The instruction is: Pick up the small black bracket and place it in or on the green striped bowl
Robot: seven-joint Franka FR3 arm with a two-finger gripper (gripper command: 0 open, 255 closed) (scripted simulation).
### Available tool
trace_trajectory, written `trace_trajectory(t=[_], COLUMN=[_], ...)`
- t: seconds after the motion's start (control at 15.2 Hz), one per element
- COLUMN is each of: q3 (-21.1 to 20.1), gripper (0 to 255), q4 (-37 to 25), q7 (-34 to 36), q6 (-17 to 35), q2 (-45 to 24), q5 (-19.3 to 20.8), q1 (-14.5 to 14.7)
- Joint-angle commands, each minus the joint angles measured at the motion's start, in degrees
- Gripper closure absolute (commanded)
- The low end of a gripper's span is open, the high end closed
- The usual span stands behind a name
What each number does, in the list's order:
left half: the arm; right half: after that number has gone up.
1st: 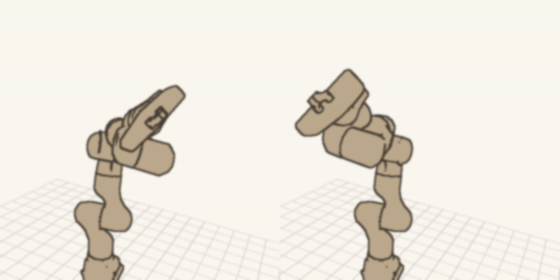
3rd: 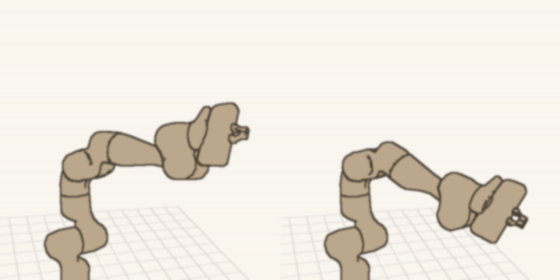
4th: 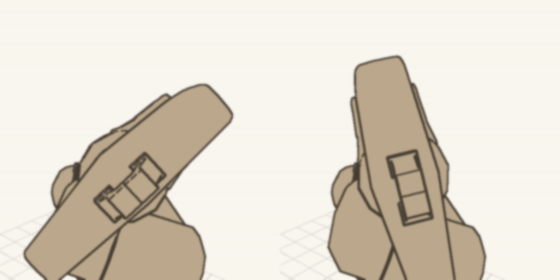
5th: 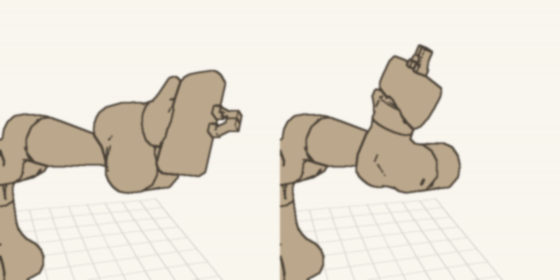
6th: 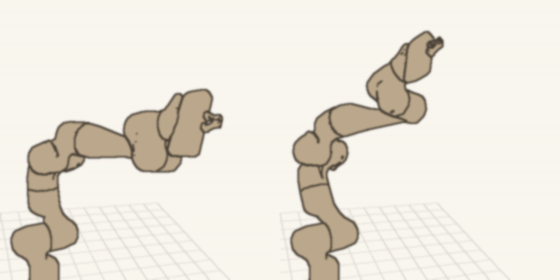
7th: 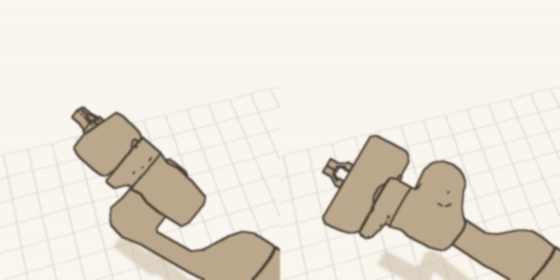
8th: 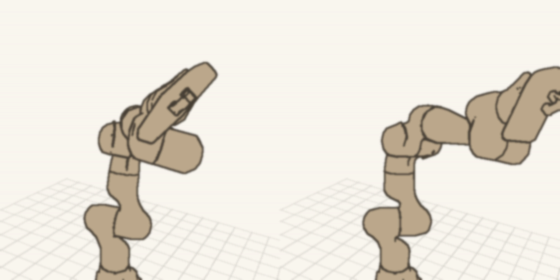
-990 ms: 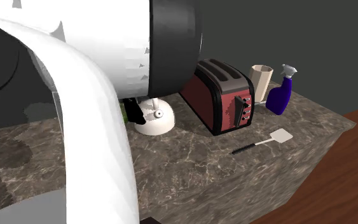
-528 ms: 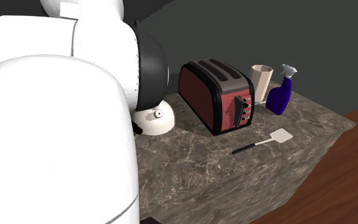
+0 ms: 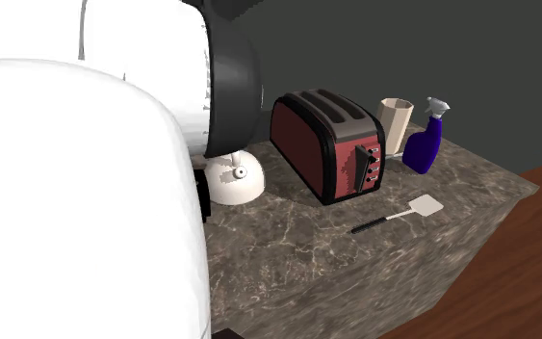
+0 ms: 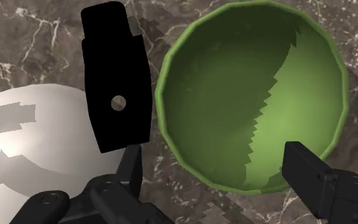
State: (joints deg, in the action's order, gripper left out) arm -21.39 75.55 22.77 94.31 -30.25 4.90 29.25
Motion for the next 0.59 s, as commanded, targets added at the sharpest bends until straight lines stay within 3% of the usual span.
trace_trajectory(t=[0.0,0.26,0.4,0.53], q3=[-1.6,-2.9,-3.0,-2.7], gripper=[0,0,0,0], q4=[17.7,41.9,50.7,57.2], q7=[-5.8,-23.5,-35.8,-50.7], q6=[14.1,35.7,44.6,51.6], q2=[10.2,23.5,27.5,29.5], q5=[-3.6,-15.8,-25.1,-37.1], q1=[-5.4,-13.1,-15.5,-16.9])
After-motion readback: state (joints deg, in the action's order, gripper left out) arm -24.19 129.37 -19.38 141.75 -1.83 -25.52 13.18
